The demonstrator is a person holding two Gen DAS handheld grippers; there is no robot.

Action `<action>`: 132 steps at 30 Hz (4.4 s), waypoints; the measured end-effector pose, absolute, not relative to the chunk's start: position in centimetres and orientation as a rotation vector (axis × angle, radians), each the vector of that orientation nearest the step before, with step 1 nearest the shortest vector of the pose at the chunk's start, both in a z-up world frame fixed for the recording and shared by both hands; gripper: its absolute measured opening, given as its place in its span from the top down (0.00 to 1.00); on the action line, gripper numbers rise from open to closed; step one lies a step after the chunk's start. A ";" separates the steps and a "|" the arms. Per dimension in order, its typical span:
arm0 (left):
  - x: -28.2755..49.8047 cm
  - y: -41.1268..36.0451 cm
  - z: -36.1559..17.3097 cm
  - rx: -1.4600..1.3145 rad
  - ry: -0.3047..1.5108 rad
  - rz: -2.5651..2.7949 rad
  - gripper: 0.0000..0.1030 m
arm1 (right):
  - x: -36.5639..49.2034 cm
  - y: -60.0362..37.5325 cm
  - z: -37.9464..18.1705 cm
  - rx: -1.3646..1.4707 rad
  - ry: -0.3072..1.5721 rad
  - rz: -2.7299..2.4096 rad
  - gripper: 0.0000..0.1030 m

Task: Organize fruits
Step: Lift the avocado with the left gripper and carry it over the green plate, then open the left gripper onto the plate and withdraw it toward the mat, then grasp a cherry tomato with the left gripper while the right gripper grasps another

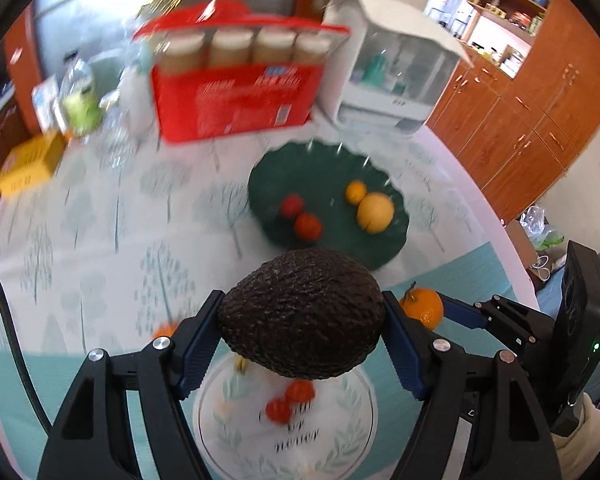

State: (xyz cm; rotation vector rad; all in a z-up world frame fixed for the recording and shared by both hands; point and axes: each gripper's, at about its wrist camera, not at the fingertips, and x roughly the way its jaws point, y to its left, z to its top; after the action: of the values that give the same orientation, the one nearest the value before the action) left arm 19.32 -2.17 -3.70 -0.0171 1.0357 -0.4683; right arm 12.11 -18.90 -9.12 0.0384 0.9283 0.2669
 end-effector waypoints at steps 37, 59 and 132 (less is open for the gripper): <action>39.1 -15.0 -18.2 -0.004 1.134 -0.411 0.28 | 24.2 -20.6 -17.9 0.114 1.073 0.177 0.61; 33.5 -10.6 -10.7 0.043 1.031 -0.403 0.20 | 20.7 -21.1 -14.3 0.148 0.998 0.145 0.50; 9.5 3.0 -16.9 0.017 1.144 -0.236 0.25 | 10.8 -11.0 -17.5 0.134 1.165 0.370 0.54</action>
State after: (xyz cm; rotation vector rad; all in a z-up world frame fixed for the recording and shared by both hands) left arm 9.47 2.97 -16.93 0.0168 1.1440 -0.2362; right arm 10.75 -10.96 -17.54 0.1340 1.1647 0.3703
